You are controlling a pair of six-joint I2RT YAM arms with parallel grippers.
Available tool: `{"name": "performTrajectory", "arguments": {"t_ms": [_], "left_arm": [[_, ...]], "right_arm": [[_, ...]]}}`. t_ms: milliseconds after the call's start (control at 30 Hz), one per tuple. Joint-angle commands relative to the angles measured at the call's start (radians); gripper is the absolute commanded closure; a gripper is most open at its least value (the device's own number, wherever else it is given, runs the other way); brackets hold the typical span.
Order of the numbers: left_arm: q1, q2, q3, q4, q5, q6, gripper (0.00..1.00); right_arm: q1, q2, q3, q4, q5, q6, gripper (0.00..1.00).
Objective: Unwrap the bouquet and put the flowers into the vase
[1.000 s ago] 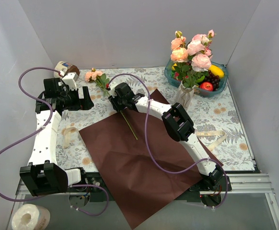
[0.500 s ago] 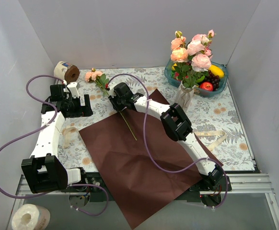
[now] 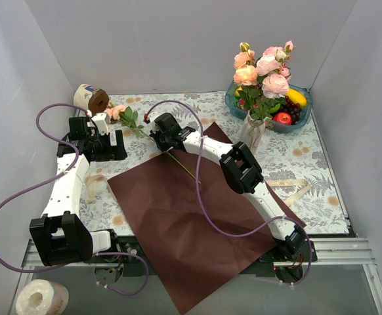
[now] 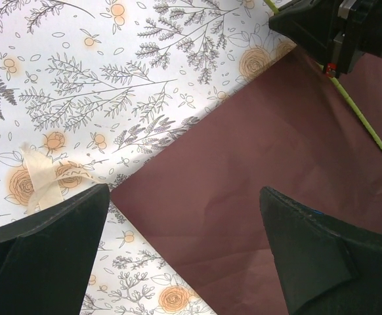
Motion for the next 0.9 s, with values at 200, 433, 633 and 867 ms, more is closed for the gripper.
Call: {"name": "performTrajectory", "arguments": {"t_ms": [200, 433, 633, 867], "left_arm": [[0.004, -0.085, 0.057, -0.054, 0.088, 0.049, 0.02], [0.002, -0.123, 0.112, -0.122, 0.079, 0.068, 0.02], [0.002, -0.142, 0.108, -0.130, 0.084, 0.068, 0.02], [0.004, -0.124, 0.129, -0.134, 0.108, 0.071, 0.02]], "right_arm": [[0.001, -0.304, 0.113, 0.075, 0.059, -0.005, 0.99], [-0.002, -0.585, 0.032, 0.219, 0.090, -0.086, 0.99], [-0.005, -0.944, -0.367, 0.606, 0.140, -0.211, 0.99], [-0.086, -1.236, -0.770, 1.135, 0.243, -0.428, 0.99]]}}
